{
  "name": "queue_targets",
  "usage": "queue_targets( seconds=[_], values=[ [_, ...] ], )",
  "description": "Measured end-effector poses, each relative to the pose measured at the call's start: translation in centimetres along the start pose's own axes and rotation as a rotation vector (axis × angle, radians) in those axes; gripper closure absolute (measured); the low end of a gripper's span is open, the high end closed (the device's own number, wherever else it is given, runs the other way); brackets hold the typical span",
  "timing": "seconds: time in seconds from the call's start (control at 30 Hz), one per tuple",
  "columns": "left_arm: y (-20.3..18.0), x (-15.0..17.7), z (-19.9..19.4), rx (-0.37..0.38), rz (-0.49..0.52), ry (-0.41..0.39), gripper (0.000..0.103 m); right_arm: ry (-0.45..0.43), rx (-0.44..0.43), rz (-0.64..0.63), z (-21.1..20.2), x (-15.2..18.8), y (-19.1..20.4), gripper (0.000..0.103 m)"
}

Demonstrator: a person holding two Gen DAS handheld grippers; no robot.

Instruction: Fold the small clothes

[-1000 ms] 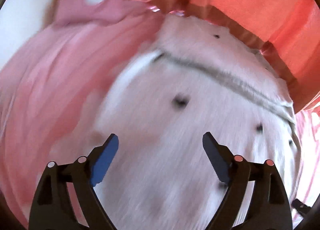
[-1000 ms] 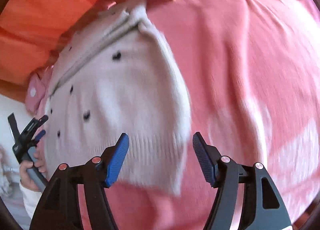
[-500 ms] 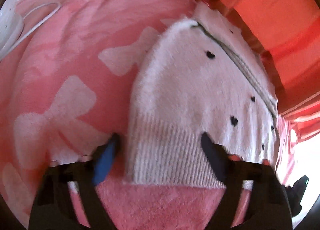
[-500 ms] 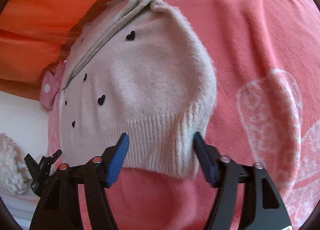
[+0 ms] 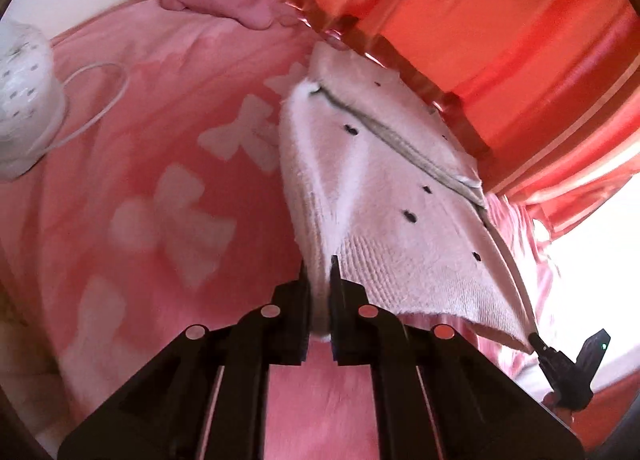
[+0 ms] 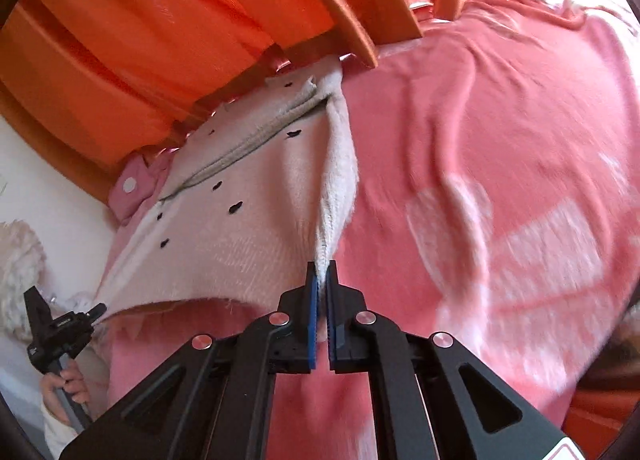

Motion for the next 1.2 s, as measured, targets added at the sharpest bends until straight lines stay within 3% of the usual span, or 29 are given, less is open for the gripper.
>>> queue_targets(
  seconds=[0.17, 0.27, 0.33, 0.47, 0.57, 0.6, 0.7, 0.87, 0.93, 1.0, 1.1, 1.13, 1.2],
  values=[
    [1.1, 6.8, -7.0, 0.053, 0.031, 0.109, 0.097, 0.055, 0.021, -0.004, -8.5, 4.8, -1.5, 0.100],
    [2.4, 10.0, -12.6, 0.044, -0.014, 0.141, 0.097, 0.085, 0.032, -0.005, -13.5, 6.4, -1.6, 0.100],
    [1.9, 9.5, -15.1, 0.055, -0.066, 0.111, 0.097, 0.064, 0.023, -0.019, -15.8, 5.7, -0.5, 0.100],
    [-3.6, 2.4, -15.7, 0.134, 0.096, -0.086, 0.097, -0.134, -0.017, -0.181, -15.2, -1.4, 3.8, 0.100],
    [-7.4, -3.6, -11.6, 0.139, 0.213, -0.218, 0.097, -0.285, -0.024, -0.222, -10.1, -7.6, 5.4, 0.100],
    [-8.6, -6.3, -8.6, 0.093, 0.257, -0.273, 0.098, -0.305, -0.025, -0.195, -8.1, -9.2, 5.4, 0.100],
    [-9.3, -10.6, -1.6, 0.010, 0.264, -0.332, 0.098, -0.319, -0.011, -0.065, -0.2, -13.4, 4.5, 0.100],
    [-5.2, -13.4, 13.2, -0.115, 0.112, -0.247, 0.098, -0.240, 0.097, 0.097, 12.9, -14.7, 0.6, 0.099],
    [-3.2, -13.1, 16.7, -0.181, 0.093, -0.219, 0.103, -0.194, 0.136, 0.153, 17.0, -14.2, -1.2, 0.099],
    [-1.4, -12.4, 19.5, -0.219, 0.086, -0.200, 0.103, -0.166, 0.159, 0.161, 18.9, -13.5, -2.0, 0.098],
    [0.3, -11.1, 21.4, -0.202, 0.026, -0.150, 0.103, -0.162, 0.168, 0.168, 19.6, -14.1, -2.5, 0.094],
    [0.6, -10.9, 21.8, -0.178, -0.022, -0.110, 0.103, -0.209, 0.183, 0.162, 18.8, -15.0, -2.4, 0.092],
    [0.0, -11.0, 21.6, -0.089, -0.073, -0.115, 0.100, -0.332, 0.232, 0.156, 16.3, -16.5, -3.0, 0.082]
  ],
)
Point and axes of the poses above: each gripper's, at about its wrist camera, not at the fingertips, and z roughly the way its jaws point, y to its left, x to its underside, the point moved 6 cm from there along z, roughly the way its jaws point, and after that the axes turned 14 degrees about -y, right-handed, at the moved point
